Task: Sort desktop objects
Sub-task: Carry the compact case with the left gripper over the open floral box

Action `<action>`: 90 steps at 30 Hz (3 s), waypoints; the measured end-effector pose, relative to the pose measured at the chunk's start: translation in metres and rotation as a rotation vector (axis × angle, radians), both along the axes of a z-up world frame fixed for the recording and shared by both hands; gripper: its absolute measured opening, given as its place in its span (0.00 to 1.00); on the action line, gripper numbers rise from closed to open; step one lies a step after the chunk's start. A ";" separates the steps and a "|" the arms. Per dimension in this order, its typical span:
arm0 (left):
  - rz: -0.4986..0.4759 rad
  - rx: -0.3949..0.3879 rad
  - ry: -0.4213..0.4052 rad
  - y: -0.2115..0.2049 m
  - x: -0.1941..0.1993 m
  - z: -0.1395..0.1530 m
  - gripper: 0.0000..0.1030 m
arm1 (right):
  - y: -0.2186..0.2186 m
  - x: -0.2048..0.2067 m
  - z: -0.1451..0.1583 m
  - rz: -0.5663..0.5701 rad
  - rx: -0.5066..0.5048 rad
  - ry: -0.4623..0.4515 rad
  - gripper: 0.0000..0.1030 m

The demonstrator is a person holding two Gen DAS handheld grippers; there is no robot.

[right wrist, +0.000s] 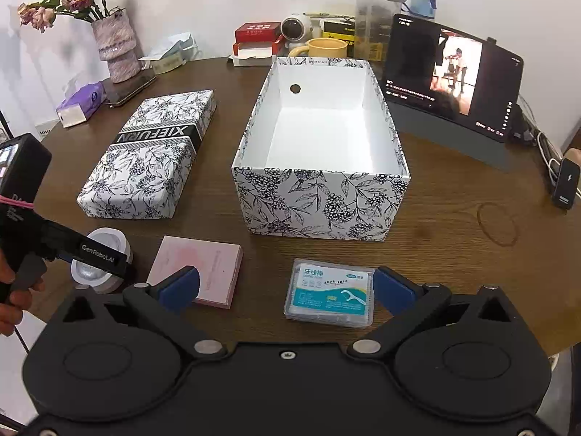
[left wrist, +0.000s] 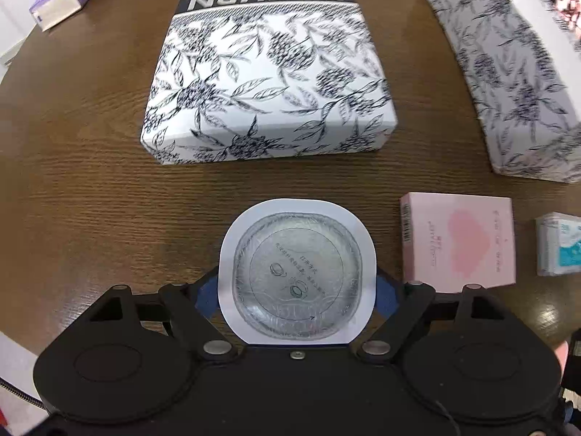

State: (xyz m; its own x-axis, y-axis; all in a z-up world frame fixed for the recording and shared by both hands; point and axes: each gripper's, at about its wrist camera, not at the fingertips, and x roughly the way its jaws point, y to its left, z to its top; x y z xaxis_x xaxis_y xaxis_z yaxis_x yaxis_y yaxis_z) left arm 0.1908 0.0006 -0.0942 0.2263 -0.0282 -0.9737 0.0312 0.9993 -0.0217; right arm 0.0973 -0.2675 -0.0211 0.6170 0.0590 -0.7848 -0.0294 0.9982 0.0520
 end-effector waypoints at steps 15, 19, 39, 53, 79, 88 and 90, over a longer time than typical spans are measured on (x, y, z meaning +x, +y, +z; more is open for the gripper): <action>-0.153 -0.044 -0.072 -0.002 -0.017 0.058 0.78 | 0.029 -0.007 0.013 -0.003 0.030 -0.020 1.00; -0.208 -0.062 -0.081 -0.004 -0.010 0.070 0.78 | 0.036 -0.008 0.022 -0.008 0.050 -0.052 1.00; -0.398 -0.067 -0.174 -0.044 0.036 0.131 0.78 | 0.033 0.019 0.062 0.004 0.044 -0.116 1.00; -0.448 -0.062 -0.193 -0.132 0.133 0.141 0.78 | -0.030 0.099 0.059 0.157 0.011 -0.114 1.00; -0.620 0.137 -0.087 -0.278 0.252 0.046 0.77 | -0.117 0.197 0.019 0.281 0.053 -0.023 1.00; -0.659 0.175 -0.042 -0.287 0.256 0.020 0.77 | -0.124 0.209 0.007 0.311 0.058 -0.001 1.00; -0.659 0.170 -0.042 -0.287 0.257 0.017 0.77 | -0.124 0.211 0.006 0.313 0.052 0.000 1.00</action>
State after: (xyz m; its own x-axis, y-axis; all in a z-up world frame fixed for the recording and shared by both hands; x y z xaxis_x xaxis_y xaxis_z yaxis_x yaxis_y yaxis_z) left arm 0.4476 -0.2863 -0.0773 0.2525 -0.0203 -0.9674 0.6318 0.7607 0.1489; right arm 0.3085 -0.3917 -0.0155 0.5624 0.2862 -0.7757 -0.3351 0.9366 0.1026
